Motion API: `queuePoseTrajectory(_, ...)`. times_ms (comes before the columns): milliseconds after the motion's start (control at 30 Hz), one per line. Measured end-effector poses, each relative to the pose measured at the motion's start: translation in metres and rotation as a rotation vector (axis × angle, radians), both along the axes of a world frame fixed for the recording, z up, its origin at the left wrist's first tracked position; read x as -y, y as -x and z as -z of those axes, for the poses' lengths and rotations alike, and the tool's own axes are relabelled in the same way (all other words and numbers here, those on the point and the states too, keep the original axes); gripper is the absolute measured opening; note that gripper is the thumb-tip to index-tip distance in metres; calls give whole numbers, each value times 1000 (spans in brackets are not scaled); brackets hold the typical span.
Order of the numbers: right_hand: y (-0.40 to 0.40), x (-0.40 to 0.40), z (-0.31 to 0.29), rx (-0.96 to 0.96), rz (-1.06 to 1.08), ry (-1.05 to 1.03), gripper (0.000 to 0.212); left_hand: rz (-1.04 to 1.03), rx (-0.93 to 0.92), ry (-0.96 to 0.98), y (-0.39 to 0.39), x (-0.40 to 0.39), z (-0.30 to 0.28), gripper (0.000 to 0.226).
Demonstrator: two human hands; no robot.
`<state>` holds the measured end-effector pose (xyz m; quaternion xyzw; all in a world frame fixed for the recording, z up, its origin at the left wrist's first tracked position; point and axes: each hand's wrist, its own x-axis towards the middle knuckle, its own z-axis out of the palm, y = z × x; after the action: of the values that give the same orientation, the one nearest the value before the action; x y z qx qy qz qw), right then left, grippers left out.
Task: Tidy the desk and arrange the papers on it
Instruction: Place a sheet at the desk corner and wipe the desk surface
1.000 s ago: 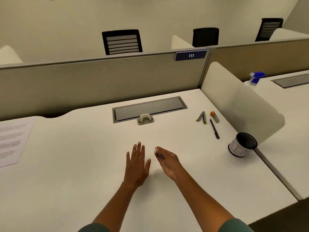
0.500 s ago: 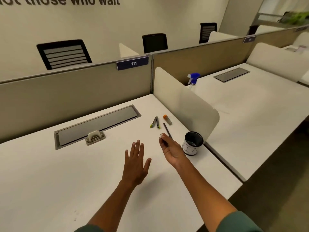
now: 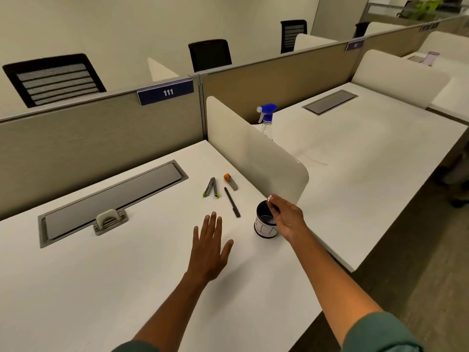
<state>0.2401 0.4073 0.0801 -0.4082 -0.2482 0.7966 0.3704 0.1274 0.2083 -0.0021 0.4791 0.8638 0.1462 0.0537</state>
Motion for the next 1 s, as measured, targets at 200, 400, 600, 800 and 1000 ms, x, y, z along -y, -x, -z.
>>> queuePoseTrajectory(200, -7, -16, 16, 249, -38, -165, 12, -1, 12, -22, -1, -11, 1, 80)
queuePoseTrajectory(400, -7, -24, 25, 797, -241, -632, 14, -1, 3, 6, -2, -19, 1, 82)
queuePoseTrajectory(600, 0, -29, 27, 994, -397, -944, 18, -5, 0, 9, -3, -19, 2, 81)
queuePoseTrajectory(800, 2, -30, 29, 1079, -383, -1034, 18, -12, -6, 20, 0, -17, 2, 84)
queuePoseTrajectory(1000, 3, -29, 27, 1089, -395, -1130, 12, -17, -19, 18, 2, -16, 1, 81)
